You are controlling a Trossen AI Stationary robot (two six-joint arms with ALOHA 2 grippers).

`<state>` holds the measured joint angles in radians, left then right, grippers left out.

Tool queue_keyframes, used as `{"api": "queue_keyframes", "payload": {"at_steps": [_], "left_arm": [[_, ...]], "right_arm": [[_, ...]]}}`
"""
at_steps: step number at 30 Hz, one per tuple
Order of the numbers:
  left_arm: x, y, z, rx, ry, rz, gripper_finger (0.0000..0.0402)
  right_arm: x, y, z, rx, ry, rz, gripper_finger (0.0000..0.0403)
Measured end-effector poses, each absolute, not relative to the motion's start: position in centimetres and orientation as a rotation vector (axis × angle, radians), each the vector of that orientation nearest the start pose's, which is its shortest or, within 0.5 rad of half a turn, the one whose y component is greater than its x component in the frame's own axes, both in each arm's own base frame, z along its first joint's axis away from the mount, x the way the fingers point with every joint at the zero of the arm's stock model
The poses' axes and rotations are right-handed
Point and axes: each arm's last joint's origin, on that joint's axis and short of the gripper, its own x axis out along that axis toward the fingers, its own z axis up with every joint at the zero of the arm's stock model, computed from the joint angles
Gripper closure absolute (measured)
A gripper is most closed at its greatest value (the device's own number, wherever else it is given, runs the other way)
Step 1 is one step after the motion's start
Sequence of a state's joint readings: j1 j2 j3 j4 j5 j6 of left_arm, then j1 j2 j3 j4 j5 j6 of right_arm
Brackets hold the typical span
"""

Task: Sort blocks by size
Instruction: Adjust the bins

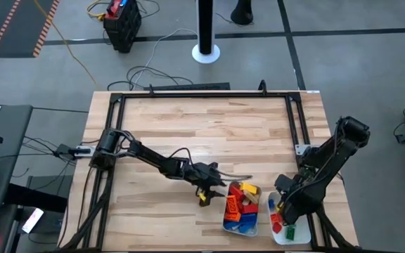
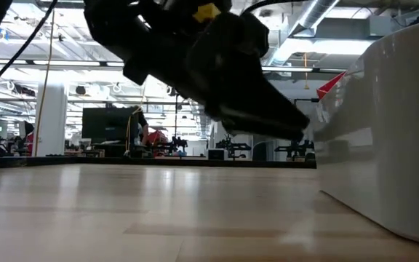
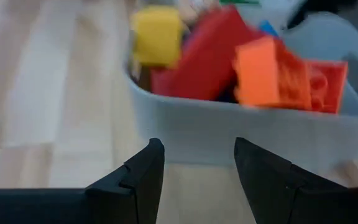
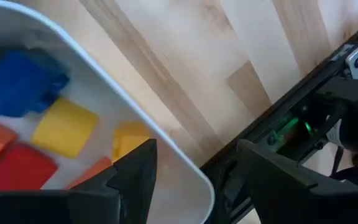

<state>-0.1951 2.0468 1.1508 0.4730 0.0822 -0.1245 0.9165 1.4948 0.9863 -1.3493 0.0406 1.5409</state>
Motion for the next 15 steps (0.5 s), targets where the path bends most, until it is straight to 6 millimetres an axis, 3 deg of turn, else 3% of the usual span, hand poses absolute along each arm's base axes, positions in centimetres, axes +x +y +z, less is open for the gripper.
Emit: {"api": "queue_keyframes", "payload": {"at_steps": [4, 10, 15], "left_arm": [[42.8, -9.4, 13.8, -0.049, 0.469, -0.263, 0.0214], [44.6, -10.3, 13.2, -0.061, 0.455, -0.271, 0.0214], [44.6, -11.5, 13.4, -0.055, 0.517, -0.307, 0.0214]], "right_arm": [[13.3, 17.1, 21.0, 0.258, 1.556, -0.701, 0.0145], [13.8, 17.9, 23.0, 0.277, 1.506, -0.649, 0.0145], [13.5, 18.2, 24.2, 0.28, 1.477, -0.68, 0.0145]]}}
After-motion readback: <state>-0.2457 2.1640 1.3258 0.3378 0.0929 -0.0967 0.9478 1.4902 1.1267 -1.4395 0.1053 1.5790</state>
